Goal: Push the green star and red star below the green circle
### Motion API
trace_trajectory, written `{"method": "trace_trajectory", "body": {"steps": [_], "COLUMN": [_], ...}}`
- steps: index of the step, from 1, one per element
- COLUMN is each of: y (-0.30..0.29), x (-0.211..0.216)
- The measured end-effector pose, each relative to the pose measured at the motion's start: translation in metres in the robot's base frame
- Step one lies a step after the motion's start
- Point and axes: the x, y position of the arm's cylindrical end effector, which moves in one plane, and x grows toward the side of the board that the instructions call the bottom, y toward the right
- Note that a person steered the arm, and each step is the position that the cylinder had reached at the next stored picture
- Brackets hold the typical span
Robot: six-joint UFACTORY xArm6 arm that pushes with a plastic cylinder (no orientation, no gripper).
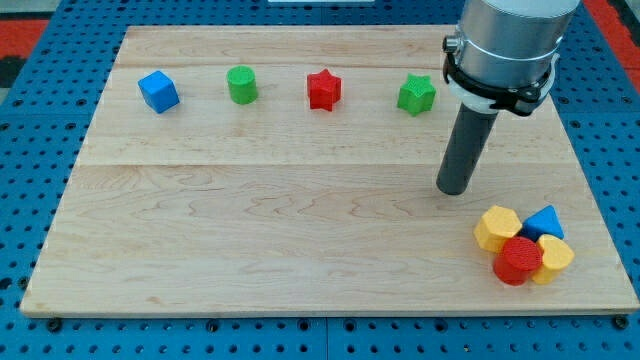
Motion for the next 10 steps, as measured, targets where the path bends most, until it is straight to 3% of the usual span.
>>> {"method": "trace_trajectory", "body": {"steps": [1, 3, 5, 6, 7, 9, 10], "y": [-0.002, -0.006, -0.014, 0.031, 0.025, -0.142, -0.160], "x": [-0.023, -0.116, -0.139, -0.146, -0.162, -0.138, -0.136]}}
